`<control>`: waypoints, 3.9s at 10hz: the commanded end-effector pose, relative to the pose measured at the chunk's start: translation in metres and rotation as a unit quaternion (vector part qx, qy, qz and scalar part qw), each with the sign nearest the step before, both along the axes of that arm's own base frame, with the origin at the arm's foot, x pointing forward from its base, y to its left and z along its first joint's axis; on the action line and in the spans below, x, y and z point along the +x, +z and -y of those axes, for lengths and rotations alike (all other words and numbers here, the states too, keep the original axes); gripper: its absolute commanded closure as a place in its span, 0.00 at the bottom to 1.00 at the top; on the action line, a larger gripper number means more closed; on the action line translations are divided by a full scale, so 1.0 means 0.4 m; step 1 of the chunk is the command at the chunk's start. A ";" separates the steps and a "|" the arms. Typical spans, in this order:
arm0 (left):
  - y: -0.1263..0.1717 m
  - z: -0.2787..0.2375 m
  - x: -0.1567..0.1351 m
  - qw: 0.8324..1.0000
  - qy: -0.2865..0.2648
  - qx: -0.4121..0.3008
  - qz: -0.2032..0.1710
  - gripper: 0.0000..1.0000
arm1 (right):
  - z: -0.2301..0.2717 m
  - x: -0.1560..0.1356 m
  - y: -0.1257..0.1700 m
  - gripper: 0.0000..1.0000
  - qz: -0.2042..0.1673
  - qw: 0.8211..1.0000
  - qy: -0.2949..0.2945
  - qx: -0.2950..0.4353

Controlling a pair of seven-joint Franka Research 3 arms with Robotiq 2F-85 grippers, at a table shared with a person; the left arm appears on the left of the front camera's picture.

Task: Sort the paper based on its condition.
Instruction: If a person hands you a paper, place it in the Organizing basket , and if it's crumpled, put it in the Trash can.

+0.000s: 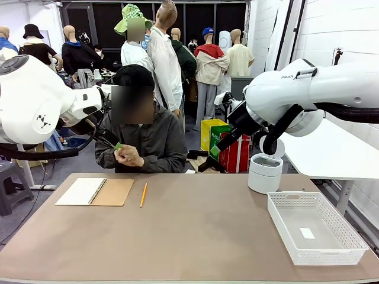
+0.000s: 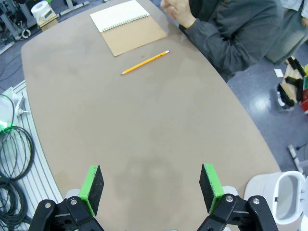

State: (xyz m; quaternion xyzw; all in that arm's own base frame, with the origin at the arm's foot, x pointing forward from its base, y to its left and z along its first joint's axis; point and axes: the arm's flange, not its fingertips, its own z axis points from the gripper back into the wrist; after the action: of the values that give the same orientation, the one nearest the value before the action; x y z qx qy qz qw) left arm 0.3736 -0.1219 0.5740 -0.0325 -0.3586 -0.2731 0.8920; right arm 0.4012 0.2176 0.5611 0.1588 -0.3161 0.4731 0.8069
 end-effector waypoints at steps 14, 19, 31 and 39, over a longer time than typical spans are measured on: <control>0.002 -0.002 0.000 1.000 -0.001 -0.001 0.001 0.00 | 0.000 0.000 0.001 0.00 -0.001 1.000 -0.004 0.000; 0.002 -0.002 0.000 1.000 -0.001 -0.001 0.001 0.00 | 0.000 0.000 0.001 0.00 -0.001 1.000 -0.004 0.000; 0.002 -0.002 0.000 1.000 -0.001 -0.001 0.001 0.00 | -0.028 -0.003 0.001 0.00 -0.014 1.000 0.006 -0.020; 0.002 -0.002 0.000 1.000 -0.001 -0.001 0.001 0.00 | -0.250 0.013 -0.201 0.00 -0.077 0.986 0.035 -0.145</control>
State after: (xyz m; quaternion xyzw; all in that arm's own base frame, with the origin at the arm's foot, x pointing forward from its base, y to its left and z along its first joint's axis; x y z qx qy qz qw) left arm 0.3735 -0.1221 0.5740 -0.0324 -0.3586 -0.2733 0.8920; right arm 0.4002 0.3117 0.4807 0.1009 -0.1837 0.5350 0.8185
